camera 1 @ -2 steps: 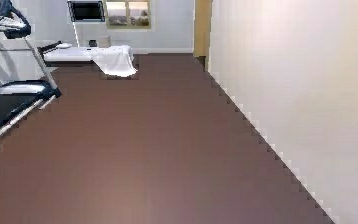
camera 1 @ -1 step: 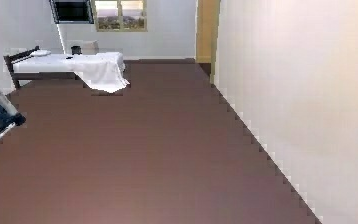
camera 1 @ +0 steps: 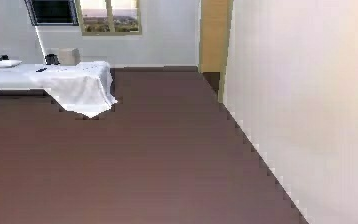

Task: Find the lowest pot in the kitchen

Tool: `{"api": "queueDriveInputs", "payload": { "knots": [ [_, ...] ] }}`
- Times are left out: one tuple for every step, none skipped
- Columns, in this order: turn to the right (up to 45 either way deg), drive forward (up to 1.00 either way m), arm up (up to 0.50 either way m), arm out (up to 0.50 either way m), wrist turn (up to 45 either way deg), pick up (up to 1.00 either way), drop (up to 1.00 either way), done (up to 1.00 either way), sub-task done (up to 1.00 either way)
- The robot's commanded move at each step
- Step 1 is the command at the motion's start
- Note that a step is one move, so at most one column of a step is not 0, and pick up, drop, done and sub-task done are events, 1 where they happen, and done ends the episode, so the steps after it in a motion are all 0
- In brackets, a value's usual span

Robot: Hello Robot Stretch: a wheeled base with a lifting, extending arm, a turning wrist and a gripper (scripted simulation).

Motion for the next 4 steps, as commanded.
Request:
{"api": "queueDriveInputs", "payload": {
  "knots": [
    [0.0, 1.00, 0.00, 0.00, 0.0, 0.00, 0.00, 0.00, 0.00],
    [0.0, 1.00, 0.00, 0.00, 0.0, 0.00, 0.00, 0.00, 0.00],
    [3.0, 0.00, 0.00, 0.00, 0.0, 0.00, 0.00, 0.00, 0.00],
    [0.0, 1.00, 0.00, 0.00, 0.0, 0.00, 0.00, 0.00, 0.00]
  ]
}}
